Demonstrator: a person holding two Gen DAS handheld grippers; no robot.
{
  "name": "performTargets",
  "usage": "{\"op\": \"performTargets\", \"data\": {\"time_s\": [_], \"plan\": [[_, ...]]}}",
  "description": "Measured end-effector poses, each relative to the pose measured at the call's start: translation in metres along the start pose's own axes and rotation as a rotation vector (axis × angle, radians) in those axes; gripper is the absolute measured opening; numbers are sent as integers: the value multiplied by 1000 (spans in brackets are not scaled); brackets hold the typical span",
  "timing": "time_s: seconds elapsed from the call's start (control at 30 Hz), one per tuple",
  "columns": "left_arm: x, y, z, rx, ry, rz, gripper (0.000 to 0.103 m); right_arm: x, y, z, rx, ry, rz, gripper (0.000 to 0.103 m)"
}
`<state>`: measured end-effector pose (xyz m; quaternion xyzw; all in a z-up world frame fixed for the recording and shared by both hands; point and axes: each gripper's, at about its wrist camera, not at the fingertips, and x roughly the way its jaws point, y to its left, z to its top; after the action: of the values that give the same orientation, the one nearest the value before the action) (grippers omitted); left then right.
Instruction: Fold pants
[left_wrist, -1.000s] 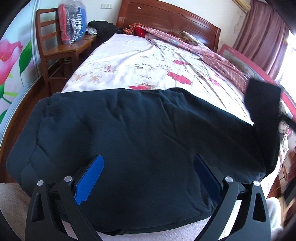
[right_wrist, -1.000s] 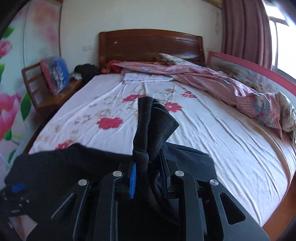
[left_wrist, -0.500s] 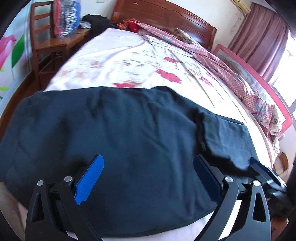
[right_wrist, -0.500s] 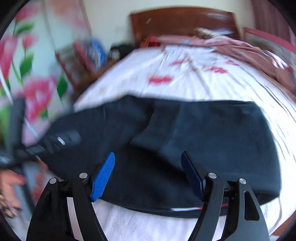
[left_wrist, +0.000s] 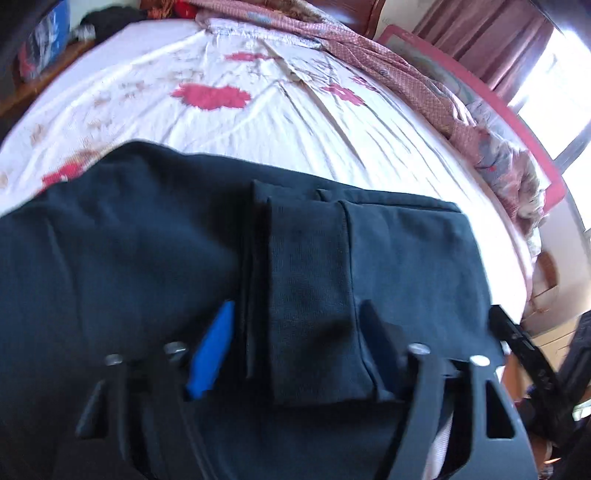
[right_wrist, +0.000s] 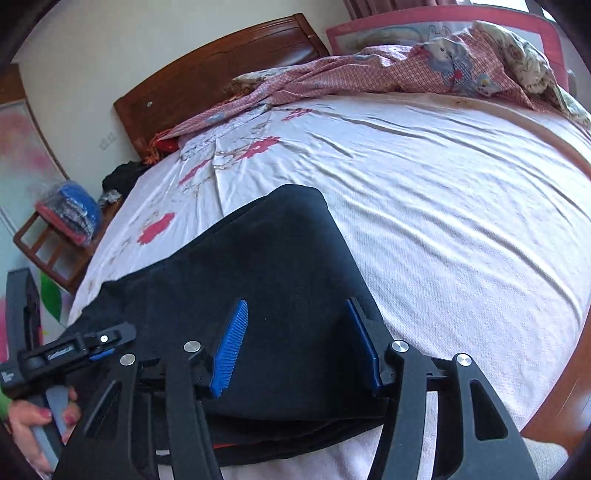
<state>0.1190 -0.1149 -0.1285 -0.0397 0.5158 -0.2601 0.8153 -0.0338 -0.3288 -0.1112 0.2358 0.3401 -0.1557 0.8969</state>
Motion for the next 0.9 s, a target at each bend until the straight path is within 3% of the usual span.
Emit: {"op": "performTargets", "data": {"time_s": [0.1, 0.13, 0.27, 0.33, 0.37, 0.4, 0.43, 0.47, 0.5, 0.53, 0.6, 0.63, 0.73, 0.9], "plan": [[-4, -6, 0, 23, 8, 0, 19, 0, -1, -4, -4, -13, -3, 55], [-9, -9, 0, 32, 9, 0, 15, -1, -3, -4, 0, -17, -1, 55], [-37, -17, -7, 18, 11, -2, 10, -17, -5, 0, 9, -88, 30, 55], [-40, -14, -16, 10, 9, 54, 11, -21, -1, 2, 3, -110, 56, 55], [-30, -13, -21, 30, 21, 126, 11, -19, 2, 2, -9, -102, 60, 55], [-25, -12, -24, 49, 26, 163, 18, -14, 5, 1, -26, -78, 57, 55], [-21, -12, -27, 71, 11, 203, 35, -6, 9, -2, -51, -43, 39, 55], [-23, -11, -27, 78, -5, 220, 44, 0, 13, -6, -80, -19, 17, 55], [-28, -9, -27, 73, -32, 242, 69, 5, 15, -8, -106, -3, -5, 55], [-34, -6, -28, 61, -44, 221, 80, 7, 17, -9, -127, 5, -21, 55], [-57, 10, -32, 16, -93, 147, 81, 9, 18, -12, -152, 2, -37, 55], [-68, 18, -35, -4, -117, 148, 81, 8, 19, -12, -151, -1, -42, 55], [-105, 57, -46, -91, -188, 217, 82, -2, 26, -12, -158, -37, -2, 55], [-159, 142, -85, -381, -227, 299, 82, -9, 80, -23, -328, -31, 142, 55]]}}
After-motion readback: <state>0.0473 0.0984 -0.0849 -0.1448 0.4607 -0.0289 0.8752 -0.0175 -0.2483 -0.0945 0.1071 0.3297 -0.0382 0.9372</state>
